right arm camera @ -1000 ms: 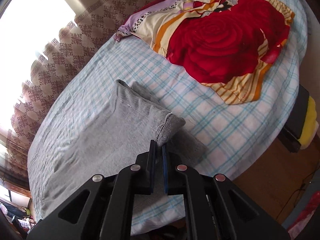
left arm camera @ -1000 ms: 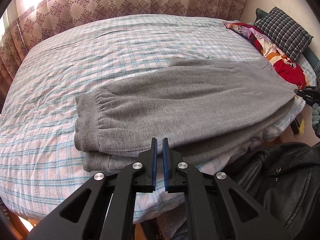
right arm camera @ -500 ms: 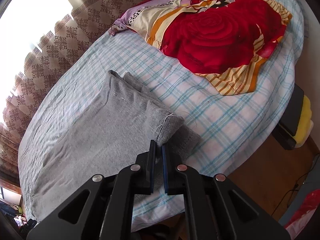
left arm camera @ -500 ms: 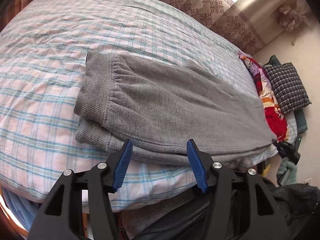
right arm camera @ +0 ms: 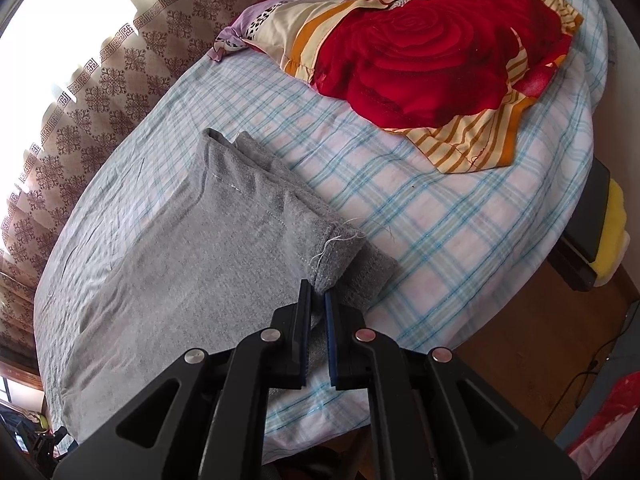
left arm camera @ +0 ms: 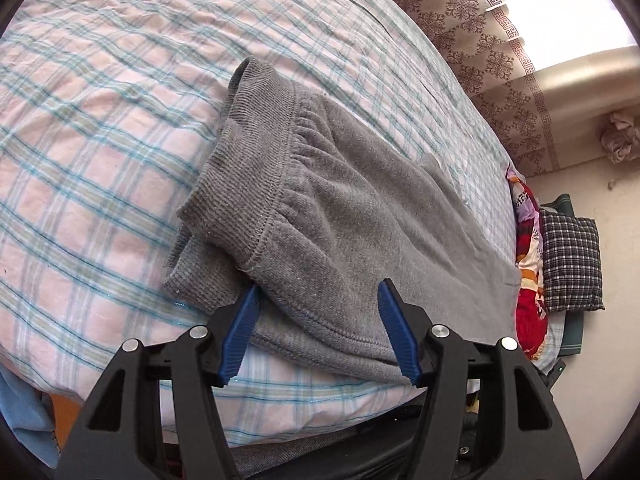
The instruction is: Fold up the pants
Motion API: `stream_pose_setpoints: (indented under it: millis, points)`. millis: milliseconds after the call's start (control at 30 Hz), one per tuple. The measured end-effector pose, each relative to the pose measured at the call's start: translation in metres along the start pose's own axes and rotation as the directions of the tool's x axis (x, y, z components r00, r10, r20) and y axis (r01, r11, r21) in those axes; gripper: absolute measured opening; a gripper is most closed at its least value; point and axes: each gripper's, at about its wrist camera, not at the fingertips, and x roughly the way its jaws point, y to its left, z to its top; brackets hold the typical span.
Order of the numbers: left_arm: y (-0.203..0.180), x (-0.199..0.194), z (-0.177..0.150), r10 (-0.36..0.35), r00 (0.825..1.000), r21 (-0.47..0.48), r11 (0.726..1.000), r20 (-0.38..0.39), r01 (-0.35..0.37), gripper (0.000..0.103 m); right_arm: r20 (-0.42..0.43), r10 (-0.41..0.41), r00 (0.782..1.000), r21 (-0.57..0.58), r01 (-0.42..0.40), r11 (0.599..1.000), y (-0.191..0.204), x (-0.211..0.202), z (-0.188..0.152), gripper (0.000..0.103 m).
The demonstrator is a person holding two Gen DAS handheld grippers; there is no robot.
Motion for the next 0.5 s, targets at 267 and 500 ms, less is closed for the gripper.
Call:
stream_pose_setpoints:
  millis: [267,500]
  points:
    - [0.006,0.005,0.007,0.017,0.999,-0.094,0.996,0.041,-0.014,0.042,-0.001,-0.006,1.000,-0.009,0.006,1.000,0.000,0.002,-0.001,0.006]
    - [-0.004,-0.018,0.006,0.019,0.997,-0.054,0.998,0.074,-0.015,0.007,0.047,0.019,0.999,0.004,-0.020,1.000,-0.002,-0.013,0.004,0.006]
